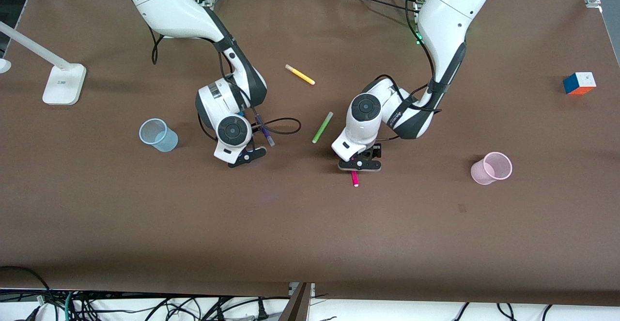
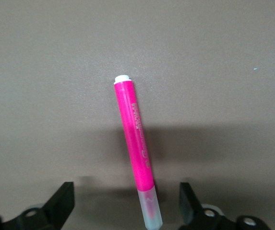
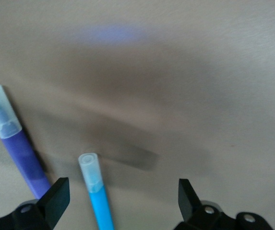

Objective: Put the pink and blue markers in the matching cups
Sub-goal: 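Close the right gripper on the blue marker while the left gripper grasps the pink marker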

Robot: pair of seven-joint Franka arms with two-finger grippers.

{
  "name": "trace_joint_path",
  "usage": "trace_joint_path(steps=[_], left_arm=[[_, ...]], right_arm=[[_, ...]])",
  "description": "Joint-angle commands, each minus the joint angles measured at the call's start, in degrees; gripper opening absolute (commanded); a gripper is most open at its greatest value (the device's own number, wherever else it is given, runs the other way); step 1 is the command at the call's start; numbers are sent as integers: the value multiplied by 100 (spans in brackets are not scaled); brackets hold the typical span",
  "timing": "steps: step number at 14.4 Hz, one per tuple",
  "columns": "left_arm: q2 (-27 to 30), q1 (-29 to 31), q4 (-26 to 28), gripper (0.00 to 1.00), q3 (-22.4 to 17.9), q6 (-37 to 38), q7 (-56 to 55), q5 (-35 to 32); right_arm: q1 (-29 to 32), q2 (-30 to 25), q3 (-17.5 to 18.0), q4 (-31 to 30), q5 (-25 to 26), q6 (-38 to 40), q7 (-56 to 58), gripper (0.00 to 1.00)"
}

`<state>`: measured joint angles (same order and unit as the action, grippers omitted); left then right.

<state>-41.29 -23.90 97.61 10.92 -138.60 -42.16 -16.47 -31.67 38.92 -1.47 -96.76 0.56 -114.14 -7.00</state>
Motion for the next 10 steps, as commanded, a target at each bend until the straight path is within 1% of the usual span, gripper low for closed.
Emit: trace_joint_path(steps=[1, 2, 3, 4, 5, 6, 8, 9, 10], left_arm=[[-72, -89, -84, 82, -28, -62, 15, -146], [-81, -89, -76, 77, -28, -62, 15, -154], [-89, -89, -67, 61, -28, -62, 23, -154], [-89, -89, -67, 46, -28, -62, 23, -154], [-89, -115, -67, 32, -28, -62, 23, -154], [-89, -124, -67, 22, -28, -62, 23, -146], [-81, -115, -67, 7, -28, -53, 32, -154], [-55, -107, -67, 3, -28, -10, 41, -154], [-19, -89, -67, 2, -28, 17, 32, -154]], right_arm=[[-103, -34, -29, -150, -38, -161, -21, 83], [-103, -34, -29, -176, -38, -222, -21, 69], [-103, -25, -29, -203, -38, -301, -21, 55], [-112, -25, -29, -220, -38, -363, -21, 44], [-112, -25, -29, -238, -38, -407, -21, 36], [-112, -17, -29, -247, -38, -451, -21, 26], [-103, -16, -29, -238, -38, -469, -12, 2], [-103, -34, -29, -212, -29, -460, 23, 0], [-85, -104, -38, -177, -38, -408, 67, 0]])
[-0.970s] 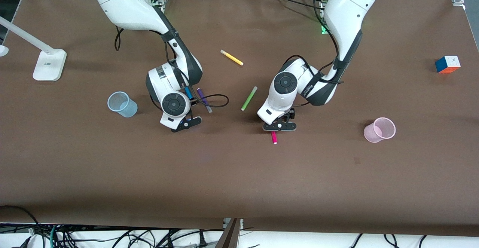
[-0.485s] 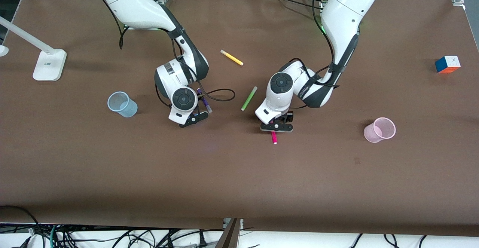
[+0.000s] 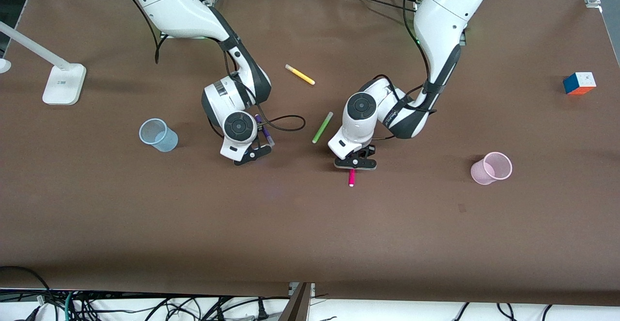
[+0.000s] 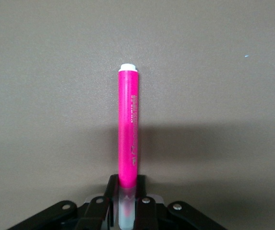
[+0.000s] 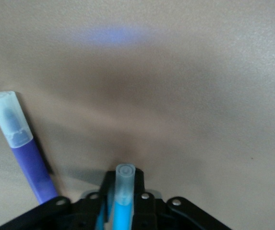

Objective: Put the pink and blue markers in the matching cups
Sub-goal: 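Close the right gripper on the blue marker while the left gripper grasps the pink marker, then lift the blue marker toward the blue cup while the left gripper carries pink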

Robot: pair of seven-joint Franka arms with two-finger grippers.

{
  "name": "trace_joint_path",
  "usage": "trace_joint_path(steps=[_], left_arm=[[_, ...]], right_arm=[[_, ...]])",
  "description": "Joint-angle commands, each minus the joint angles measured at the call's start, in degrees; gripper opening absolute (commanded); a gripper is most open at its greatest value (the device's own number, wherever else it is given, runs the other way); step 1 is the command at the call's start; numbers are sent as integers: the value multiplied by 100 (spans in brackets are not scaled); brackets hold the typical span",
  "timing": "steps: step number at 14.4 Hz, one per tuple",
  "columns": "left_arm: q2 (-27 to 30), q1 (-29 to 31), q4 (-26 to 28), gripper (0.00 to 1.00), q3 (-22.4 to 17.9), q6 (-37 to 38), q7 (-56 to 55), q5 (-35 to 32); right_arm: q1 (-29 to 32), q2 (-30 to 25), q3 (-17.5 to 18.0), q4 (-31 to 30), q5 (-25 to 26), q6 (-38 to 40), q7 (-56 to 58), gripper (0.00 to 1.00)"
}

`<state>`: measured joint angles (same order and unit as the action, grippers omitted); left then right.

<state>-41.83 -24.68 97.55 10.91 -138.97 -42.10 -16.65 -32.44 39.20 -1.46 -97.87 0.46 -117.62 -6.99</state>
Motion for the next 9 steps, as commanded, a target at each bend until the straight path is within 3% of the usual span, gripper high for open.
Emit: trace_joint_path(steps=[1, 4, 7, 9], left_arm=[[130, 7, -87, 1, -36, 237, 157, -128], [639, 287, -166, 1, -80, 1361, 1323, -119], [1026, 735, -175, 2, -80, 2135, 2493, -119], [1237, 1016, -280, 3, -98, 2810, 3265, -128]], right_arm=[[44, -271, -65, -39, -20, -42, 162, 0], [167, -806, -249, 22, -20, 334, 1038, 0], [430, -1343, -548, 22, -55, 669, 2916, 0], [851, -1598, -636, 14, -553, 994, 4278, 0]])
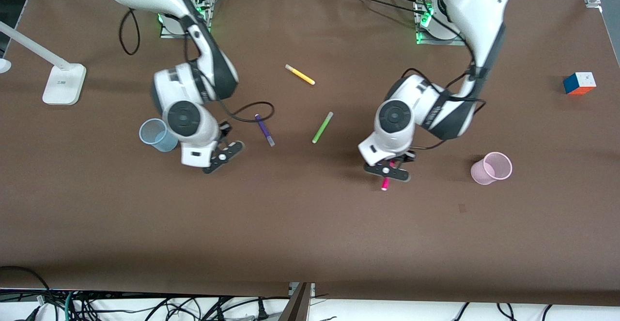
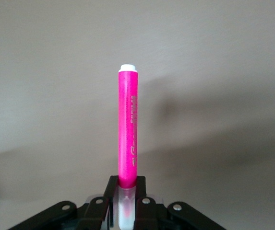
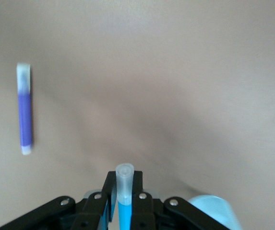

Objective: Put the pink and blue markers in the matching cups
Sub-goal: 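Lift the blue marker toward the blue cup while the left gripper carries pink, then drop the blue marker into the blue cup while the left gripper drops pink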

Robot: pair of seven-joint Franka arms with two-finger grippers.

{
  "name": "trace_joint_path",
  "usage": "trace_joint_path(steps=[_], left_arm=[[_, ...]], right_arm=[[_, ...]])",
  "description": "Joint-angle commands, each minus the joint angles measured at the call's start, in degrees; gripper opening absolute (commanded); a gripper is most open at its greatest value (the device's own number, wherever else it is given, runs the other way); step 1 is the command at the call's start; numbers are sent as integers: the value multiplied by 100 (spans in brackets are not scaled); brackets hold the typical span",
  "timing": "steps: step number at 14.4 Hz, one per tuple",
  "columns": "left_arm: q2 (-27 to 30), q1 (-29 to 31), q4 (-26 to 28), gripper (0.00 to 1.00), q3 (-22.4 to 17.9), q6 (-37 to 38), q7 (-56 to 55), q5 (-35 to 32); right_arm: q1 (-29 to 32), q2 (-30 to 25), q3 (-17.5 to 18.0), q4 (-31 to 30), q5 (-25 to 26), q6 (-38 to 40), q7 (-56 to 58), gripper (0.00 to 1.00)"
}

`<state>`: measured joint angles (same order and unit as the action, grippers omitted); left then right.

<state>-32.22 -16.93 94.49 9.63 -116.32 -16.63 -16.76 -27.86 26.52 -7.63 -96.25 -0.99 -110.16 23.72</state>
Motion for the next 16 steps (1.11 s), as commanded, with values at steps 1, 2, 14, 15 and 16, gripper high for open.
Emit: trace_joint_path(steps=[1, 2, 14, 15, 16], left_arm=[[295, 391, -166, 2, 22, 1027, 1236, -109], [287, 566, -420, 1, 22, 1580, 1659, -117], [-231, 1306, -660, 5, -14, 3467, 4388, -3325], [-336, 1324, -660, 5, -14, 3458, 4388, -3325], [-442, 1333, -643, 5, -14, 3458, 4388, -3334]], right_arm=[[631, -410, -28, -157, -741, 345, 1971, 0], [859, -480, -37, -166, -988, 442, 2657, 0], [2294, -569, -124, -930, -2967, 830, 7873, 0], [2311, -569, -186, -1027, -3072, 821, 8050, 0], [2320, -569, -256, -1097, -3100, 812, 8217, 0]])
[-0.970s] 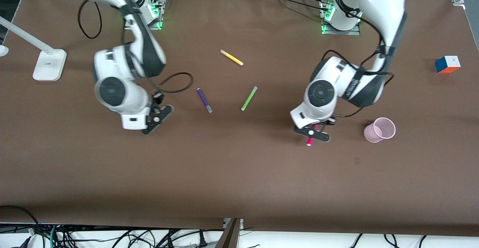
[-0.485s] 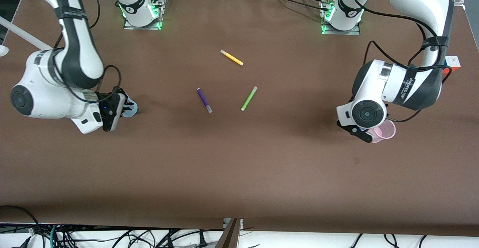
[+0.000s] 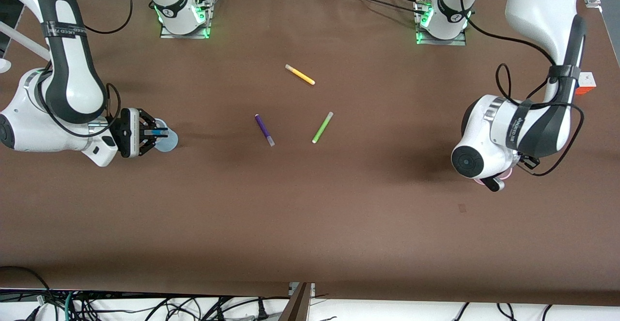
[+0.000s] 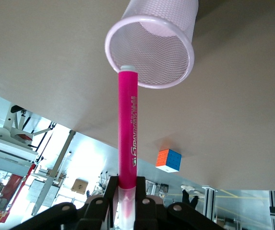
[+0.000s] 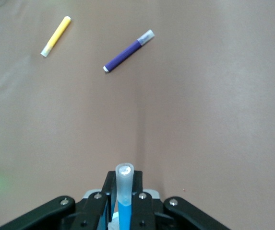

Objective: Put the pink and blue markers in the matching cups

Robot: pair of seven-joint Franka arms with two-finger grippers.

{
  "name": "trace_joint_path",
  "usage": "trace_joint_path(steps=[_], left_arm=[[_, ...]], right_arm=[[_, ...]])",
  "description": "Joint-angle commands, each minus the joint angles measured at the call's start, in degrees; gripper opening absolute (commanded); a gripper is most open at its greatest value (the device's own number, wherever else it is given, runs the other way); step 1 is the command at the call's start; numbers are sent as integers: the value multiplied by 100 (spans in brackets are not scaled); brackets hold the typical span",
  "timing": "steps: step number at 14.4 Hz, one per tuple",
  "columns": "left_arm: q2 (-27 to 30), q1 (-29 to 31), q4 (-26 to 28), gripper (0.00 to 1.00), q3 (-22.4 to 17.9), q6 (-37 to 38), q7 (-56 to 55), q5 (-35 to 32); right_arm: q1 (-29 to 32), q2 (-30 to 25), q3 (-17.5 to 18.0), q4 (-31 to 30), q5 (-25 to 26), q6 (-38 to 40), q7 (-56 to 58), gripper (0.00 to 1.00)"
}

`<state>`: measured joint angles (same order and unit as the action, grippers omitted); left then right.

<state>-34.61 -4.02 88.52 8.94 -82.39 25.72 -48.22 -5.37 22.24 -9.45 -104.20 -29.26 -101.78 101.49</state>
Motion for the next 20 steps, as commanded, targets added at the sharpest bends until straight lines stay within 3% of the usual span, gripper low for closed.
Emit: trace_joint_path(steps=[1, 2, 3, 4, 7, 10, 15, 17, 20], left_arm=[[-239, 51, -54, 5, 55, 13, 152, -205], [-248, 51, -54, 9, 55, -101, 152, -231], [-257, 51, -54, 35, 55, -128, 152, -275], [-257, 51, -71, 99, 55, -128, 91, -284], [-231, 68, -168, 100, 55, -137, 64, -399], [-73, 121, -351, 100, 64, -120, 55, -67], [603, 708, -871, 100, 55, -128, 29, 2584], [797, 911, -1169, 100, 64, -146, 29, 3290], [1385, 1220, -1153, 100, 99, -567, 29, 4424]], right_arm=[[71, -141, -101, -312, -299, 9, 485, 0], [71, -141, -127, -303, -291, 27, 433, 2], [71, -150, -188, -303, -291, 44, 372, 99], [79, -150, -232, -259, -291, 53, 310, 100], [71, -158, -285, 161, -203, 324, -933, 100], [44, -150, -285, 688, 147, 615, -2549, 100], [-17, -88, -250, 1717, 1097, 1379, -5784, 100], [-209, -106, -233, 1885, 1509, 1547, -6980, 100], [-526, -219, -215, 1929, 2028, 1916, -8554, 100]])
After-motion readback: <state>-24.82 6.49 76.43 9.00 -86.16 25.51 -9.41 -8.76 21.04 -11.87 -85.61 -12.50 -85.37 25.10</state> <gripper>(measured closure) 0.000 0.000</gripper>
